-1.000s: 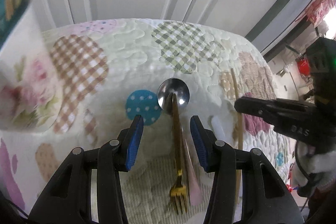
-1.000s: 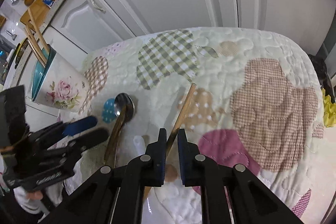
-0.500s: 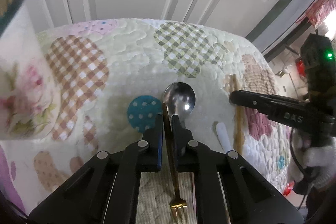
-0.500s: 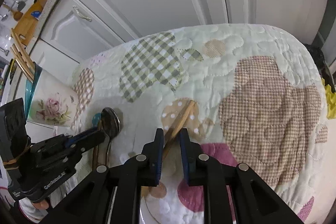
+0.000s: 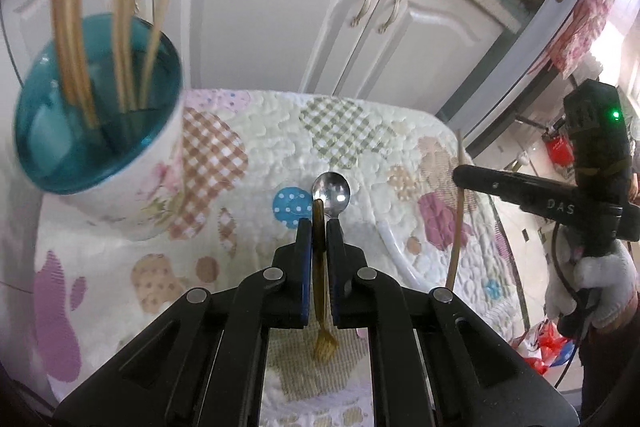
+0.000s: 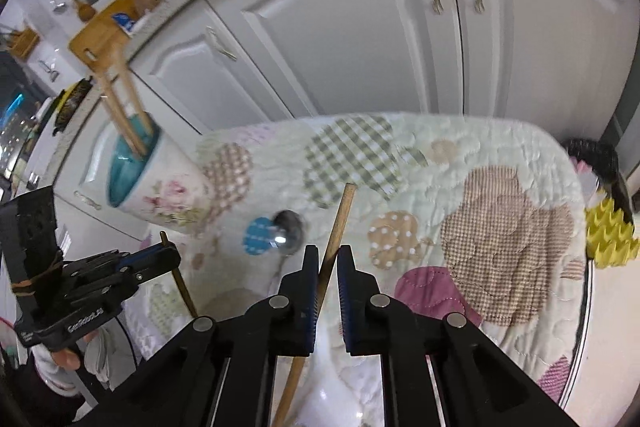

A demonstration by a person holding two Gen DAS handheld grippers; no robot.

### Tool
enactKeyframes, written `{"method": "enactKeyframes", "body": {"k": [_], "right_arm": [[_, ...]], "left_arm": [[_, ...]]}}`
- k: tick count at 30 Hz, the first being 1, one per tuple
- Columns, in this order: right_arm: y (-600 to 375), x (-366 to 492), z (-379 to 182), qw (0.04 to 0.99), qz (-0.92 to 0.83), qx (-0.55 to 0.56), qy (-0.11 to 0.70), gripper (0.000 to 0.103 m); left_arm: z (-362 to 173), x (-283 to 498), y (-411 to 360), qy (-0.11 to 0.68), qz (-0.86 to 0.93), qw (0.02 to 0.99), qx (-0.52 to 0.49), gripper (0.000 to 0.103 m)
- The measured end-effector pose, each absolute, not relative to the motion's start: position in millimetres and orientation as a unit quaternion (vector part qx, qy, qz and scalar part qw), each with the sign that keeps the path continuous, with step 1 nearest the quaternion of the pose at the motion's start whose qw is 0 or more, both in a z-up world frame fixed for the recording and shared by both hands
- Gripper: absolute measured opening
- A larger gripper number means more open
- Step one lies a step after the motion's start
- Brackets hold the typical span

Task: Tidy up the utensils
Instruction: 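Lift the fork and chopstick and carry both over the teal holder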

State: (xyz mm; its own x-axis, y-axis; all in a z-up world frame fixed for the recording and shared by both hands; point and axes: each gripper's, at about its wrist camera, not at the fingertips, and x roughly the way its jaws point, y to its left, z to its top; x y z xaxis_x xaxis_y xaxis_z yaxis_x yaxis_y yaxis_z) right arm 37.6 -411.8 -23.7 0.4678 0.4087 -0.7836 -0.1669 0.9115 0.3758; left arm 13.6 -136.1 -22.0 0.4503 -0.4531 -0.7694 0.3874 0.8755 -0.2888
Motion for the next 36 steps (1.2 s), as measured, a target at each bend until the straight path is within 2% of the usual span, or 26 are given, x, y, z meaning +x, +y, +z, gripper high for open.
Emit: {"method": "enactKeyframes", "body": {"k": [11,26,36], "right_arm": [[-391.8,7.7,35.1,0.876,0.202,0.096,0.427,0.005],[-348.0,12.0,87.7,0.89,0.237,0.06,0.385,0.005],[-314.0,17.6,133.9,0.899,0.264,0.031,0.348,0.005]], "left_arm": [[8.4,-6.7,-109.0,0.431,-0.241,0.869,-0.04,0.005],[48.6,-14.5,-77.9,0.401,-0.228,0.887,-0.041,0.005],[94.3,-18.1,-41.9,0.369,-0.22,0.901,-0.059,0.005]]}}
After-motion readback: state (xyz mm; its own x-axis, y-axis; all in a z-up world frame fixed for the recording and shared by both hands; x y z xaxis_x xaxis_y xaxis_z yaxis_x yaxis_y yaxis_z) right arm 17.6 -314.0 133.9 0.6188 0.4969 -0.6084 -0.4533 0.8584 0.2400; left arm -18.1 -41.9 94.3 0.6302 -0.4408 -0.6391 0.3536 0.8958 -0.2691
